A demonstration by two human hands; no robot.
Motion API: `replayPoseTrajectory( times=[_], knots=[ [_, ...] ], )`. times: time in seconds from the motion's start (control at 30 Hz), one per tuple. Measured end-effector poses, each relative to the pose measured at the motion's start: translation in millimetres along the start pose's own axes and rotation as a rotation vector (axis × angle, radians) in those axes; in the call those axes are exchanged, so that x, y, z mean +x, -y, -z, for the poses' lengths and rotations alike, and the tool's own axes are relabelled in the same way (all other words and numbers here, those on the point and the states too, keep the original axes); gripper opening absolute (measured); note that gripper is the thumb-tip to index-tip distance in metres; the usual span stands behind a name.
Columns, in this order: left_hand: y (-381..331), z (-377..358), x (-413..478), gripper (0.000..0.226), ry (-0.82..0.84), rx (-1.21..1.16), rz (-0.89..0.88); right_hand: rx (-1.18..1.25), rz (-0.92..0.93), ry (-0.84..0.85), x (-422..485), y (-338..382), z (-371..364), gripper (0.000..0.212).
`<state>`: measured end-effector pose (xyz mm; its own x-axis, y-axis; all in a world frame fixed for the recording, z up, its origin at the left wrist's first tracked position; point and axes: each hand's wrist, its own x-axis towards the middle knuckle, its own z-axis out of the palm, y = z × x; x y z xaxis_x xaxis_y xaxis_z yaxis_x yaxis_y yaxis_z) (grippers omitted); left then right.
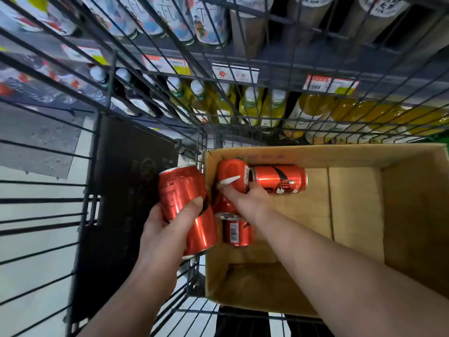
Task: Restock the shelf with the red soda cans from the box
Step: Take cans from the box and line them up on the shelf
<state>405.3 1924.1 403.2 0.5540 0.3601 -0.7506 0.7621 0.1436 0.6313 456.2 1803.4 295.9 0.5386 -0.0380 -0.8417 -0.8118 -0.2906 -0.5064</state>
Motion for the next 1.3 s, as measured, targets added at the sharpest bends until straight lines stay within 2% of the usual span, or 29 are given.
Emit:
replayPoseTrajectory(
  times=[0.1, 0.27, 0.47, 0.57, 0.63, 0.73, 0.83, 0.93, 1.07, 1.3],
  knots=[
    [-0.5, -1.2, -3.1, 0.037, -0.001, 0.009, -0.009, 0.028, 0.003, 0.013, -9.2, -4.4, 9.7, 0.055],
    [-7.5, -5.9, -15.3, 0.022, 0.009, 0.026, -0.077, 0.077, 0.001, 0.082, -54.7, -10.3, 54.0, 0.042],
    [-42.1, -25.2, -65.4, 0.017, 0.104, 0.06, -0.158, 0.092, 0.011, -0.057, -147.8, 3.9, 119.2, 0.049],
    [-64.5, -45.6, -103.4, 0.017, 0.204, 0.081, -0.22, 0.156, 0.03, -0.115, -205.7, 10.2, 155.8, 0.043],
    [-74.2, -58.9, -121.6, 0.025, 0.279, 0.078, -0.248, 0.199, 0.045, -0.135, -231.7, 10.0, 172.2, 0.042],
    [-92.6, -89.2, -165.6, 0.055, 0.38, 0.144, -0.288, 0.291, 0.071, -0.202, -282.2, 3.8, 208.1, 0.03],
    [-104.0, -123.6, -212.9, 0.054, 0.479, 0.174, -0.346, 0.374, 0.101, -0.269, -328.8, -10.5, 245.9, 0.04],
    [-102.3, -162.3, -264.5, 0.045, 0.596, 0.236, -0.4, 0.424, 0.133, -0.369, -373.8, -35.8, 285.5, 0.037],
    [-76.1, -223.0, -335.5, 0.054, 0.733, 0.29, -0.436, 0.515, 0.16, -0.504, -426.7, -93.4, 344.2, 0.044],
    [35.5, -330.3, -480.5, 0.014, 0.888, 0.427, -0.506, 0.694, 0.183, -0.69, -519.9, -250.9, 448.7, 0.022]
  ],
)
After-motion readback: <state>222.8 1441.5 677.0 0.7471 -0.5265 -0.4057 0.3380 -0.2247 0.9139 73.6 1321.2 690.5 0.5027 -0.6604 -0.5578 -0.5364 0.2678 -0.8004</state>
